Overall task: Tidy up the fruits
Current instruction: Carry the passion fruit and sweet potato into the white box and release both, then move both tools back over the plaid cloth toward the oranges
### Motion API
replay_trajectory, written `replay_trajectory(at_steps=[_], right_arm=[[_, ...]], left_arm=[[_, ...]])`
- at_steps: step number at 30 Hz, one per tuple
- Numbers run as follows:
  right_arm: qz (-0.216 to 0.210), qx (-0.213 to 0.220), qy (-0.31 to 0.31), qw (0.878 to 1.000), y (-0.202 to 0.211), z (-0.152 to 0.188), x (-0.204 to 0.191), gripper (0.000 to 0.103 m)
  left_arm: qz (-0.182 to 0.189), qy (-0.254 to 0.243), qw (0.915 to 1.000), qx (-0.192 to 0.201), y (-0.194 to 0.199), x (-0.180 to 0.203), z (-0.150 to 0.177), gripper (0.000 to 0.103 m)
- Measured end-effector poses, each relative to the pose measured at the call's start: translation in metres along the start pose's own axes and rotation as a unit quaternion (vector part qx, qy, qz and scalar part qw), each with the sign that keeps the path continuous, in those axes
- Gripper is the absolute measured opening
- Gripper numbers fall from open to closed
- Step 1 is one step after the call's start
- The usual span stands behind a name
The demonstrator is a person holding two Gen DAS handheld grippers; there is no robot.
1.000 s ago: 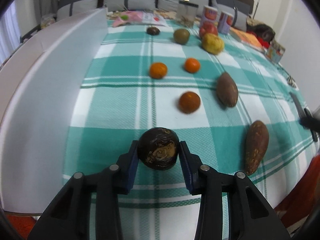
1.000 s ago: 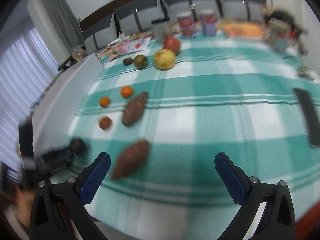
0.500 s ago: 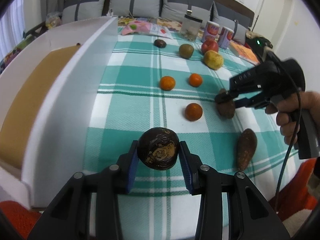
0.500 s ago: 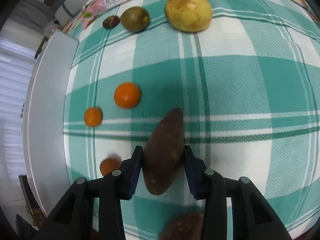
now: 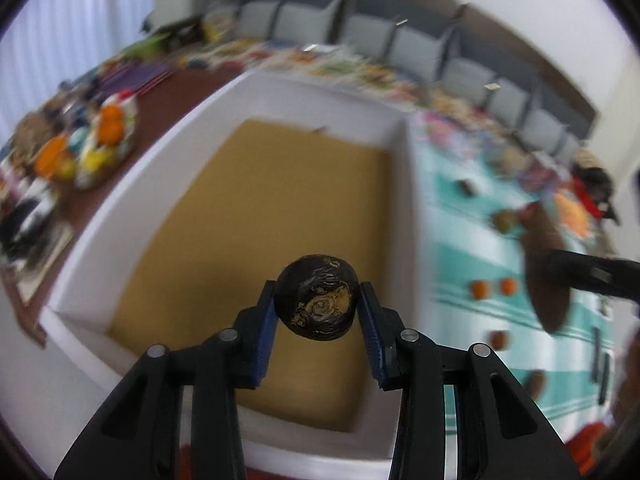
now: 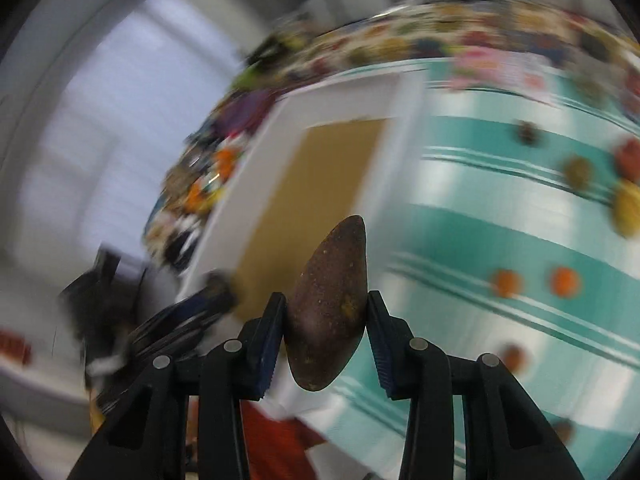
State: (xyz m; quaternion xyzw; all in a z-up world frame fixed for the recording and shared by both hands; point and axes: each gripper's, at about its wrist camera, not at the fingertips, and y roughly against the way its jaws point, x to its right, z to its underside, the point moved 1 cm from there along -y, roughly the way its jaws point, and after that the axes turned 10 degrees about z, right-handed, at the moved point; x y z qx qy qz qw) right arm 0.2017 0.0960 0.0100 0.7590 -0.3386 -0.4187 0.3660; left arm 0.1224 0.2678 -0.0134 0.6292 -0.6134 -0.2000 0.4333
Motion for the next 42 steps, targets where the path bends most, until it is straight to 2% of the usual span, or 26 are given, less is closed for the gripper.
replay_trajectory(at_steps=[3,5,8,9,10,11,14,16,17,18,20,21,24,26,29,32,37,42], right_arm=[[0.009,-0.027,0.033,0.999,-0.046,-0.002,-0.037,0.04],[0.03,-0.048,0.049,0.997,-0.078,0.0,-0.048,0.04],[0.071,-0.056,0.069,0.994,-0.108,0.002,-0.052,0.041],[0.077,-0.048,0.069,0.993,-0.11,0.0,-0.051,0.041],[0.077,-0.037,0.066,0.994,-0.109,-0.004,-0.049,0.041],[0.074,-0.029,0.063,0.995,-0.106,-0.006,-0.049,0.041],[0.08,0.011,0.067,0.994,-0.068,-0.007,-0.044,0.041],[0.121,0.052,0.098,0.986,-0.034,-0.002,-0.039,0.043],[0.142,0.068,0.11,0.981,-0.02,0.003,-0.035,0.049],[0.163,0.085,0.12,0.976,-0.006,0.01,-0.029,0.06],[0.192,0.116,0.124,0.967,0.02,0.031,-0.008,0.074],[0.212,0.131,0.117,0.961,0.033,0.048,0.01,0.077],[0.258,0.144,0.074,0.952,0.061,0.091,0.063,0.078],[0.29,0.147,0.045,0.944,0.072,0.12,0.097,0.078],[0.338,0.153,0.008,0.929,0.096,0.166,0.149,0.078],[0.367,0.161,-0.028,0.916,0.112,0.205,0.186,0.078],[0.386,0.171,-0.057,0.905,0.115,0.249,0.211,0.078],[0.393,0.165,-0.045,0.904,0.105,0.262,0.223,0.078]], left_arm=[[-0.029,0.014,0.9992,-0.024,-0.018,-0.025,0.004,0.04],[-0.043,0.015,0.9985,-0.031,-0.023,-0.033,0.009,0.04],[-0.051,0.015,0.9978,-0.04,-0.028,-0.041,0.011,0.042],[-0.055,0.017,0.9977,-0.036,-0.027,-0.046,0.01,0.044],[-0.059,0.018,0.9976,-0.032,-0.024,-0.047,0.01,0.055],[-0.064,0.019,0.9975,-0.025,-0.02,-0.047,0.009,0.066],[-0.068,0.014,0.9976,-0.002,-0.01,-0.04,0.003,0.067],[-0.064,0.004,0.9979,0.014,-0.005,-0.028,-0.001,0.067],[-0.057,-0.002,0.9981,0.025,-0.001,-0.017,-0.002,0.069],[-0.045,-0.01,0.9983,0.036,0.001,-0.004,-0.002,0.071],[-0.004,-0.035,0.9981,0.05,0.001,0.024,0.001,0.077],[0.01,-0.051,0.9974,0.05,-0.002,0.037,0.002,0.077],[0.027,-0.1,0.9939,0.037,-0.022,0.074,0.008,0.081],[0.001,-0.132,0.991,0.022,-0.043,0.091,0.014,0.082],[-0.022,-0.138,0.9899,-0.025,-0.071,0.096,0.024,0.082],[-0.053,-0.161,0.9853,-0.019,-0.069,0.1,0.029,0.082],[-0.052,-0.123,0.9908,-0.023,-0.062,0.092,0.036,0.082],[-0.054,-0.114,0.9917,-0.021,-0.056,0.1,0.049,0.082]])
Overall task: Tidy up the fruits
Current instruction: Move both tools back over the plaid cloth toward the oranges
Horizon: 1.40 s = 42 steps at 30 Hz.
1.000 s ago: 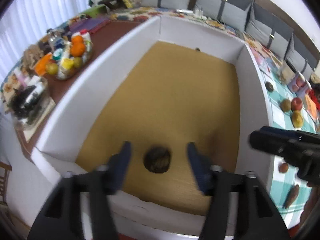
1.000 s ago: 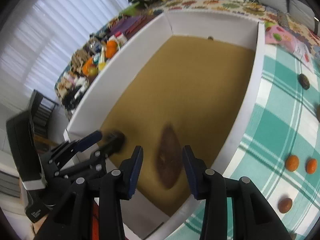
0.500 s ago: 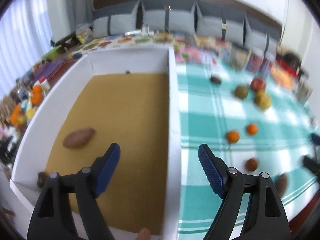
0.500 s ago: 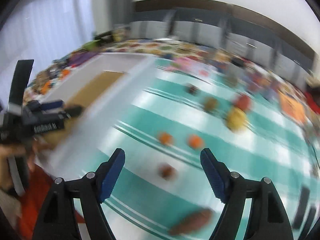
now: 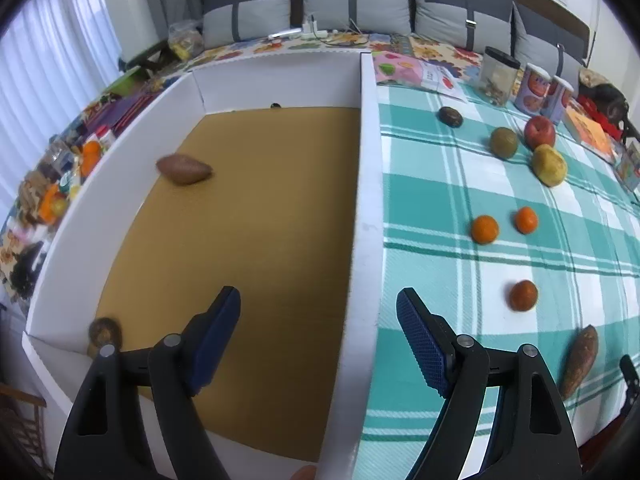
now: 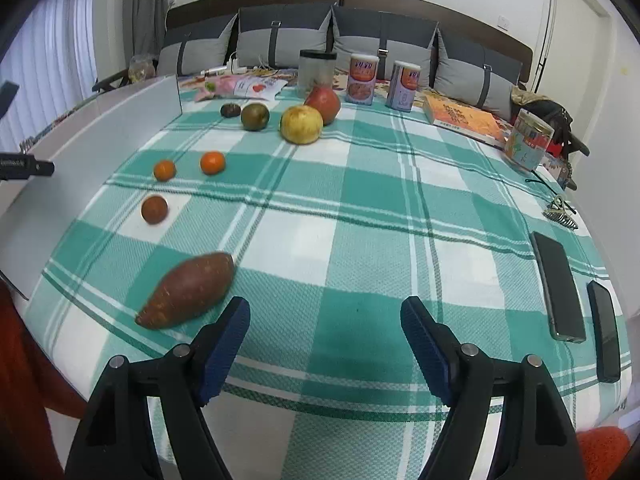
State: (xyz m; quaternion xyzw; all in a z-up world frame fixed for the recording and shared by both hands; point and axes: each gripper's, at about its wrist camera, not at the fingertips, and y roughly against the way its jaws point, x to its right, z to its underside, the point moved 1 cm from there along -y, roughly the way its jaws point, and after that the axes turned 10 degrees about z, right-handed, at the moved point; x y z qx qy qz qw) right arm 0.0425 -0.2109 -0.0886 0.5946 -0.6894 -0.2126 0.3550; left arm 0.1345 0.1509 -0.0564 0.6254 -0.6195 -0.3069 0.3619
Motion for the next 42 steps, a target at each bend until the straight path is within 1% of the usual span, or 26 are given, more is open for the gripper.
replay_trajectory(at_steps=[2,3,5,6,7,8,9,10,11,13,14,16,18,20,23,27,28,29,30,34,42], right_arm=[[0.001,0.001,-0.005,1.0,-0.005,0.001,0.003,0.078],[0.001,0.002,-0.008,1.0,-0.005,0.004,0.005,0.078],[0.004,0.007,-0.015,1.0,-0.006,0.006,0.01,0.078],[0.007,0.009,-0.017,1.0,-0.006,0.006,0.012,0.082],[0.009,0.012,-0.019,1.0,-0.006,0.006,0.015,0.085],[0.011,0.014,-0.025,1.0,-0.007,0.007,0.019,0.09],[0.011,0.014,-0.029,0.999,-0.008,0.007,0.021,0.091],[0.012,0.012,-0.035,0.999,-0.009,0.007,0.024,0.091],[0.012,0.01,-0.039,0.999,-0.01,0.008,0.026,0.091],[0.013,0.01,-0.049,0.999,-0.013,0.007,0.031,0.091],[0.013,0.01,-0.052,0.999,-0.013,0.007,0.032,0.091],[0.012,0.011,-0.057,0.998,-0.014,0.007,0.034,0.091],[0.009,0.009,-0.061,0.998,-0.016,0.007,0.037,0.091],[0.01,0.004,-0.062,0.998,-0.019,0.009,0.038,0.091],[0.009,-0.008,-0.064,0.998,-0.027,0.011,0.039,0.091],[0.009,-0.02,-0.066,0.998,-0.037,0.014,0.037,0.091],[0.007,-0.025,-0.065,0.998,-0.04,0.015,0.036,0.091],[0.008,-0.027,-0.065,0.998,-0.042,0.015,0.036,0.091],[0.008,-0.03,-0.063,0.998,-0.044,0.016,0.034,0.091],[0.009,-0.036,-0.058,0.998,-0.049,0.019,0.031,0.091],[0.017,-0.042,-0.048,0.998,-0.053,0.023,0.026,0.091]], left_arm=[[-0.008,-0.008,0.9999,0.007,0.005,0.008,0.003,0.082],[-0.02,-0.011,0.9995,0.02,0.011,0.013,0.004,0.082],[-0.044,-0.013,0.9972,0.06,0.03,0.024,0.005,0.082],[-0.051,-0.017,0.9947,0.087,0.042,0.033,0.007,0.083],[-0.054,-0.021,0.9925,0.108,0.052,0.04,0.009,0.086],[-0.044,-0.022,0.99,0.132,0.065,0.052,0.012,0.09],[-0.03,-0.022,0.9891,0.142,0.071,0.057,0.016,0.09],[0.001,-0.022,0.9884,0.15,0.076,0.066,0.021,0.091],[0.036,-0.018,0.9883,0.147,0.077,0.077,0.028,0.092],[0.069,-0.01,0.9884,0.135,0.068,0.091,0.04,0.092],[0.088,-0.002,0.9884,0.124,0.058,0.099,0.051,0.092],[0.106,0.002,0.9891,0.102,0.039,0.107,0.065,0.092],[0.12,-0.012,0.9903,0.068,0.015,0.117,0.079,0.092],[0.126,-0.029,0.9907,0.043,-0.003,0.123,0.085,0.091],[0.13,-0.047,0.99,0.025,-0.022,0.13,0.093,0.092],[0.116,-0.055,0.9917,0.001,-0.04,0.13,0.1,0.092],[0.116,-0.055,0.9918,-0.001,-0.044,0.13,0.102,0.092],[0.112,-0.061,0.9919,0.007,-0.043,0.13,0.103,0.092],[0.109,-0.065,0.9918,0.002,-0.045,0.131,0.103,0.092],[0.103,-0.08,0.9914,-0.004,-0.049,0.136,0.104,0.097],[0.098,-0.082,0.9917,-0.008,-0.052,0.137,0.104,0.099]])
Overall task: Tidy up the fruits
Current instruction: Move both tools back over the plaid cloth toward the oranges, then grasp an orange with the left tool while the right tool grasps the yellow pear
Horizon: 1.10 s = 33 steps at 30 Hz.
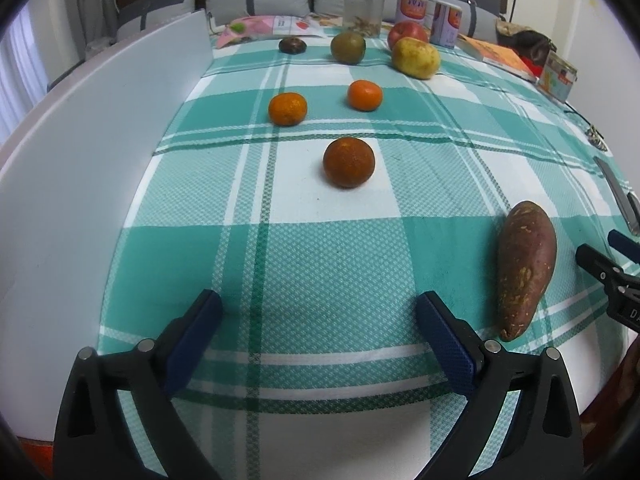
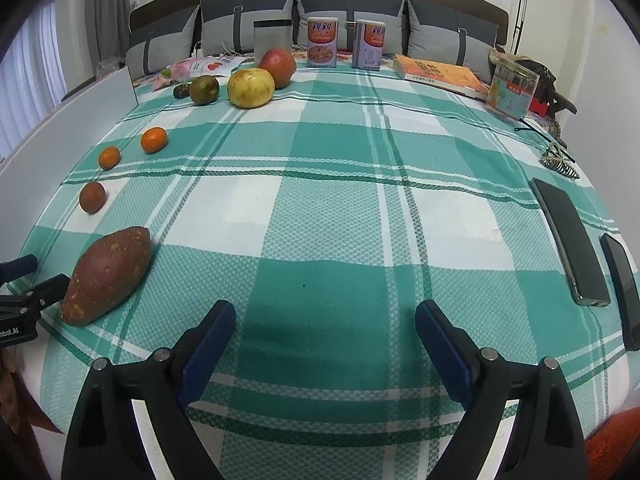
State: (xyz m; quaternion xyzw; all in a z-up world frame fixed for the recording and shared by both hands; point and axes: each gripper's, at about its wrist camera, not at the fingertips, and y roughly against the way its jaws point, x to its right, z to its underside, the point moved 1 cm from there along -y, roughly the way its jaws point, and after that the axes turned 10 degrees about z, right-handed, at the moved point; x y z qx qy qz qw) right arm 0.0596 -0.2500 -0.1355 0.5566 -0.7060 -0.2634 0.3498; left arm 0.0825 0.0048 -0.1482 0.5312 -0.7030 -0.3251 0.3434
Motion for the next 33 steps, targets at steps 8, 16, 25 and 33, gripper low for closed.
replay_trajectory(at_steps=[8,16,25,33], right_arm=[[0.003,0.015,0.003,1.0,0.005,-0.002,-0.003,0.091],[-0.005,0.022,-0.004,1.0,0.008,-0.005,0.0,0.091],[-0.023,0.014,-0.023,0.999,0.006,-0.007,0.006,0.091],[-0.024,0.012,-0.044,0.999,0.008,-0.011,0.016,0.091]], left_arm=[[-0.002,0.0,1.0,0.002,-0.001,0.0,0.0,0.102],[0.031,0.027,0.9991,-0.009,0.003,-0.009,-0.014,0.1],[0.08,0.026,0.9963,0.015,-0.011,-0.017,-0.066,0.099],[0.069,-0.011,0.9976,0.001,-0.034,-0.004,-0.07,0.042]])
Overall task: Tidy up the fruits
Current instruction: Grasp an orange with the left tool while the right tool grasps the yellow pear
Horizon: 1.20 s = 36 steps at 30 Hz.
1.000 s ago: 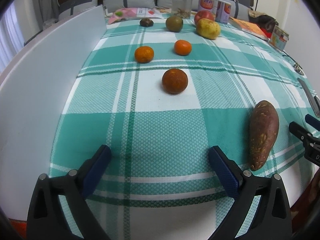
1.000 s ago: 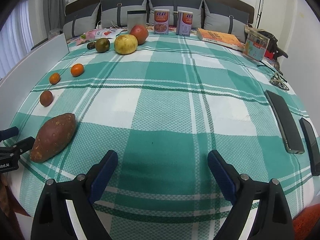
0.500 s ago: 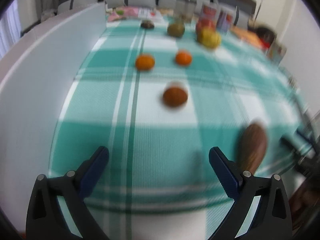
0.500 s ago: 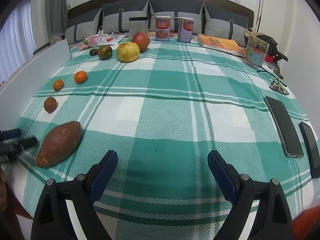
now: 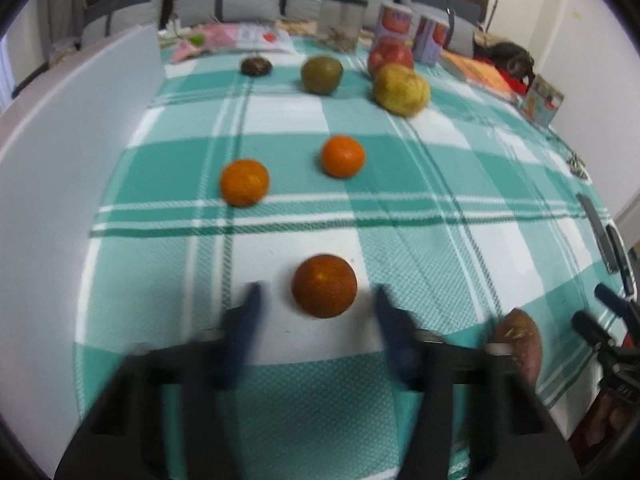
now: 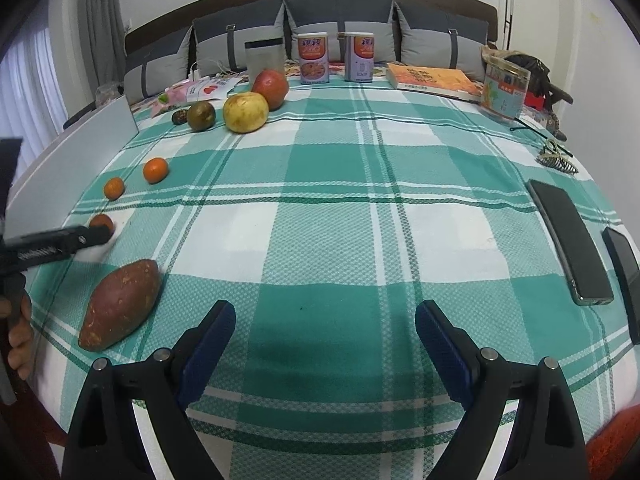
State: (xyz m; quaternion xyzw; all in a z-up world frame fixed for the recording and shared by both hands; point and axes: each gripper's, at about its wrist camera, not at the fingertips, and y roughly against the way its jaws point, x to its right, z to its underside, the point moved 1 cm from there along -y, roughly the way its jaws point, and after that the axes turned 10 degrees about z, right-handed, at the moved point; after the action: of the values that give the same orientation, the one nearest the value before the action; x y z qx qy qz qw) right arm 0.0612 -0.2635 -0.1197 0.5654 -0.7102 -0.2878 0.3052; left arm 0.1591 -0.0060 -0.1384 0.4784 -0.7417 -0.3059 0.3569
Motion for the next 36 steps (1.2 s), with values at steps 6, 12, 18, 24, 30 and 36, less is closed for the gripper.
replay_trajectory(at_steps=[6,12,18,24,30,36], right_arm=[[-0.04,-0.014,-0.005,0.999,-0.006,-0.057,-0.005,0.091],[-0.118,-0.103,0.006,0.988,-0.079,-0.168,-0.058,0.091],[-0.075,-0.135,0.046,0.987,-0.154,-0.23,-0.117,0.091],[-0.056,-0.165,0.029,0.984,-0.197,-0.243,-0.135,0.066],[-0.081,-0.176,0.042,0.98,-0.187,-0.231,-0.122,0.065],[-0.085,-0.177,0.118,0.973,-0.127,-0.171,-0.079,0.065]], left_arm=[[0.006,0.013,0.9997,0.019,0.018,-0.012,0.008,0.03],[0.009,0.028,0.9994,0.017,0.031,-0.024,0.011,0.03],[0.009,0.049,0.9985,0.023,0.038,-0.036,0.01,0.03],[0.014,0.063,0.9978,0.016,0.037,-0.043,0.011,0.03],[0.018,0.064,0.9978,0.011,0.033,-0.044,0.01,0.03],[0.023,0.049,0.9985,0.007,0.037,-0.031,0.014,0.03]])
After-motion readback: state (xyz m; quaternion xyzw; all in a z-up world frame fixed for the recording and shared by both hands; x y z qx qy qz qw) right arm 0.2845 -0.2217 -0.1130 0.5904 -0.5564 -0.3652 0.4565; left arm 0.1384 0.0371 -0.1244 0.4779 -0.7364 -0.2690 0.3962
